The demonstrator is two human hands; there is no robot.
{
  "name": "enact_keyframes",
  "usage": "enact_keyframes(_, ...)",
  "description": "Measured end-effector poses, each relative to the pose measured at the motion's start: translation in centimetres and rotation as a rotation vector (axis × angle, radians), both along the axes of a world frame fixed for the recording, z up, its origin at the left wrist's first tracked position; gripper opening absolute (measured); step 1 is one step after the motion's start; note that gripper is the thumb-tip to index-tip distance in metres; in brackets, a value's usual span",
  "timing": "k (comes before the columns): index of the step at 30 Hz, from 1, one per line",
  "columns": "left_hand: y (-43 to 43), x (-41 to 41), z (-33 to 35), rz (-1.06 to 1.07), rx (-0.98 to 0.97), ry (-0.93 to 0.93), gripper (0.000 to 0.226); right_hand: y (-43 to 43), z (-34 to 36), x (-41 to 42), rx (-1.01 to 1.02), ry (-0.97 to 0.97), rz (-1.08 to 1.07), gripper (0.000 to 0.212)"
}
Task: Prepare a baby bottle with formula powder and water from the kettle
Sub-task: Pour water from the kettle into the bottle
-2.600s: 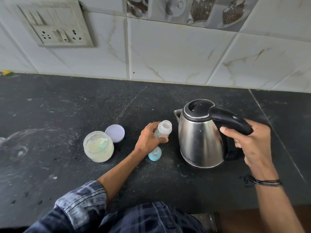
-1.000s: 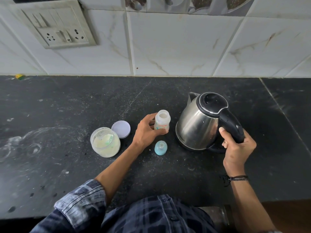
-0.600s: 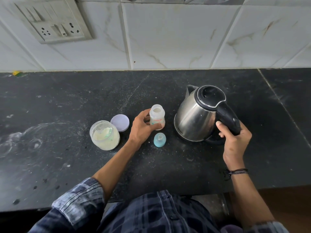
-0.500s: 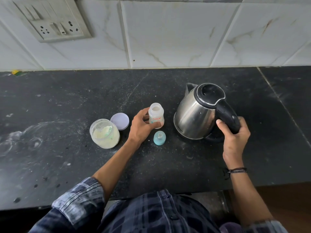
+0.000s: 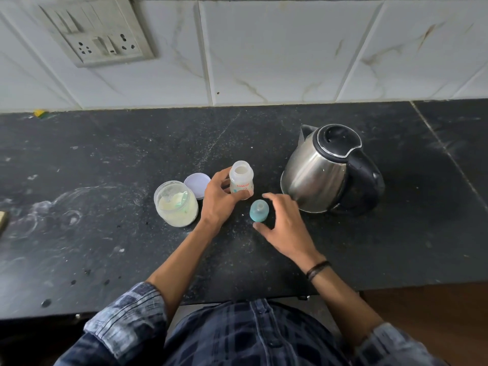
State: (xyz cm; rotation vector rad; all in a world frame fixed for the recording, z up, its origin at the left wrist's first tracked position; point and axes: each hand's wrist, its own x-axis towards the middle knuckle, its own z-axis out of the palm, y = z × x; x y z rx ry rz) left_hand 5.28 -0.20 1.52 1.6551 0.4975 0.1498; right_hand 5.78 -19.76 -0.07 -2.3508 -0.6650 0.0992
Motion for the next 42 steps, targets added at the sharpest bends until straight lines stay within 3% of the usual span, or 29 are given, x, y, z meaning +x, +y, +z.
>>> enact_keyframes(3,0.2,-1.0,-0.1,0.016,0.008,-0.012,0.068,1.5,-0.9,-0.2,-0.052,0.088,-0.027,0.076)
enact_keyframes(5,0.5,-1.6,-0.3,0.025,0.009,-0.017,0.065,2.3,-0.6,-0.5,-0.014,-0.084,-0.088,0.056)
enact_keyframes(9,1.0,-2.4,-0.6,0.044,0.021,-0.013,0.060,1.2,0.9,-0.1,0.248,-0.528,-0.276,0.015)
enact_keyframes(14,0.9,-2.5,-0.9,0.039,0.006,0.001,0.060,-4.2,1.6,0.9,0.388,-0.702,-0.668,0.021)
enact_keyframes(18,0.2,-2.0,-1.1,0.009,-0.020,0.004,0.063,-7.3,1.2,1.1,0.503,-0.588,-0.954,0.049)
enact_keyframes(21,-0.3,-1.6,-1.1,-0.013,-0.031,0.011,0.068,-8.1,1.2,1.7,0.675,-0.263,-0.939,0.069)
enact_keyframes(23,-0.5,-1.4,-1.0,-0.017,-0.025,0.017,0.070,-8.3,1.4,2.1,0.763,-0.095,-0.873,0.056)
enact_keyframes(26,-0.6,-1.3,-1.0,-0.015,-0.018,0.023,0.070,-8.5,1.2,2.8,0.799,-0.082,-0.868,0.026)
enact_keyframes(36,-0.2,-1.5,-0.5,-0.011,-0.030,0.024,0.069,-9.5,0.7,1.4,0.906,-0.169,-0.903,0.016)
enact_keyframes(42,-0.3,-1.4,-0.5,-0.019,-0.036,0.032,0.068,-12.6,1.0,-0.3,0.799,-0.110,-0.760,0.013)
